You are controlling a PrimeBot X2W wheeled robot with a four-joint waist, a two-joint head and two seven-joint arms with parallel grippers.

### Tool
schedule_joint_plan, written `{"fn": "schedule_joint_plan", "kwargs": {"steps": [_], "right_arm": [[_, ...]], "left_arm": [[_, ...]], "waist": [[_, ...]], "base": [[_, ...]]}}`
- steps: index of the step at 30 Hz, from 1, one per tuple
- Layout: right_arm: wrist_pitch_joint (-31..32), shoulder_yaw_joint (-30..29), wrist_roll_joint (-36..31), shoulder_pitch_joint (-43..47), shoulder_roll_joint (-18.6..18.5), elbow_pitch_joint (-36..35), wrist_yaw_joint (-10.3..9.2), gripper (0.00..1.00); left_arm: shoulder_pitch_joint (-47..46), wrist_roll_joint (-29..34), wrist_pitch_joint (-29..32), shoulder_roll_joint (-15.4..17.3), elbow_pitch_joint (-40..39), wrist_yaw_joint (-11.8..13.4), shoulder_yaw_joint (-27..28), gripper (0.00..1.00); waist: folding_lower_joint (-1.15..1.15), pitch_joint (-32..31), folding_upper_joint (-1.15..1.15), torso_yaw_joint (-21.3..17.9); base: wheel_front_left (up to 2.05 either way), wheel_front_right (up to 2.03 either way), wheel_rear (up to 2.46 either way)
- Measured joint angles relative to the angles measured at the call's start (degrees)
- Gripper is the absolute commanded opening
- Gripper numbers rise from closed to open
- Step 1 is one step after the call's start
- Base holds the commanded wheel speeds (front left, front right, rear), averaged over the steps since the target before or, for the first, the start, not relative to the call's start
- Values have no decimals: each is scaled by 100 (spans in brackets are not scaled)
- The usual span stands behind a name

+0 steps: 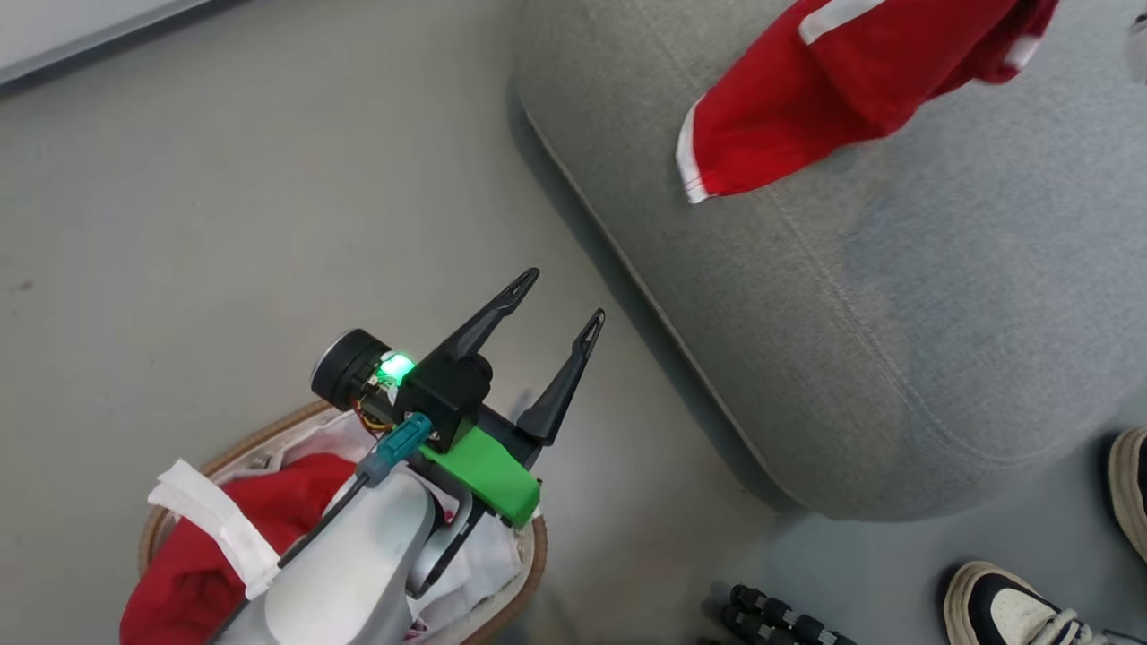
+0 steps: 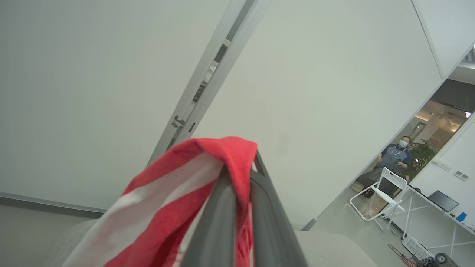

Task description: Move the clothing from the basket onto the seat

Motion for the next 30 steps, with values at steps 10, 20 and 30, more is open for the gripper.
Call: {"fn": "schedule_joint_plan", "kwargs": {"steps": [10, 20, 30], "right_arm": [[-9, -1432, -1068, -332, -12, 1191, 0, 0], [-9, -3131, -1967, 451, 635, 2234, 0, 100], [-8, -3366, -1862, 1638, 1054, 2267, 0, 100]], "left_arm": [[-142, 40, -1, 27, 30, 0, 86, 100], [-133, 24, 0, -4, 167, 0, 174, 100], [69, -20, 0, -76, 323, 0, 379, 100]], "waist": [[0, 642, 0, 725], [1, 950, 0, 1081], [0, 528, 0, 912]], "base": [[0, 0, 0], [0, 0, 0], [0, 0, 0]]}}
